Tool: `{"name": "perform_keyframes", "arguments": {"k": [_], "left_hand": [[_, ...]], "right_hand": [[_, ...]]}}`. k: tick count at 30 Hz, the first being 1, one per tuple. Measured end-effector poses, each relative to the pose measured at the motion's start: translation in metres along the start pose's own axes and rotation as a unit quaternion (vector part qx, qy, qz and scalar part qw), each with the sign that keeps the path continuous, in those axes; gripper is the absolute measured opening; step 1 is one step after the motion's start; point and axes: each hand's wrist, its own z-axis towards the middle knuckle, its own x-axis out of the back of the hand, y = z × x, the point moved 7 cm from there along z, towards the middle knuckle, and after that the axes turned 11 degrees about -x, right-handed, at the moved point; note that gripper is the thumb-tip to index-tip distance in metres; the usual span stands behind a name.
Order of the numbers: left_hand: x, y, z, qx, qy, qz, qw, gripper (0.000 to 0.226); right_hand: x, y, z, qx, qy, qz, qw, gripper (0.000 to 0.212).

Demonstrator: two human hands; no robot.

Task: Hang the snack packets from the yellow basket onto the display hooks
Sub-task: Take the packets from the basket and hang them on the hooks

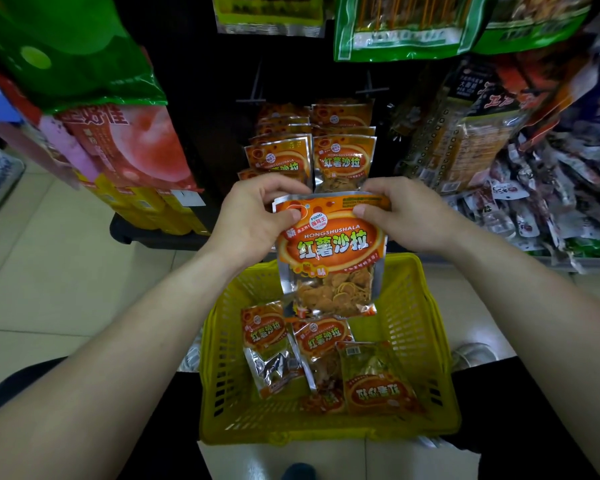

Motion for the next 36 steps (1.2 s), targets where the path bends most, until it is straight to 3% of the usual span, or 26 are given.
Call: {"name": "perform_keyframes", "arguments": {"k": [3,8,12,16,21,24,29,33,36], "left_hand": [[-0.006,0.0,-0.001,0.004,-0.013,0.005,1.0,0.024],[-0.021,0.0,-0.003,0.001,-0.041,0.008,0.999,0.032],[-0.026,0.0,-0.003,-0.009,-0.038,0.003,0.999,0.039],[-0.028,-0.003,-0.002,-0.015,-0.041,0.017,0.999,0.036],[-0.022,-0.014,0.003,0.004,-0.058,0.017,0.998,0.039],[-0.013,-0.025,0.005,0.015,-0.04,0.008,0.999,0.028],[-0.018,-0.054,-0.001,0.026,-0.055,0.112,0.992,0.018],[-0.019,-0.072,0.004,0.054,-0.045,0.223,0.972,0.026],[-0.04,-0.093,0.019,0.078,-0.056,0.214,0.972,0.034]], "right_hand": [[0.002,-0.003,0.0,0.026,0.025,-0.109,0.993,0.014],[-0.012,-0.021,-0.009,0.056,0.014,-0.198,0.979,0.017],[-0.02,-0.014,-0.009,0.033,-0.011,-0.168,0.985,0.025],[-0.023,-0.012,-0.008,0.015,-0.024,-0.159,0.987,0.008],[-0.006,-0.005,-0.014,-0.025,0.003,-0.208,0.978,0.021],[0.028,-0.004,-0.016,-0.027,0.053,-0.217,0.974,0.017],[0.062,0.006,0.013,-0.042,0.112,-0.287,0.95,0.028],[0.059,0.03,0.059,-0.078,0.106,-0.298,0.945,0.03],[0.038,0.05,0.092,-0.092,0.082,-0.294,0.948,0.033]]}}
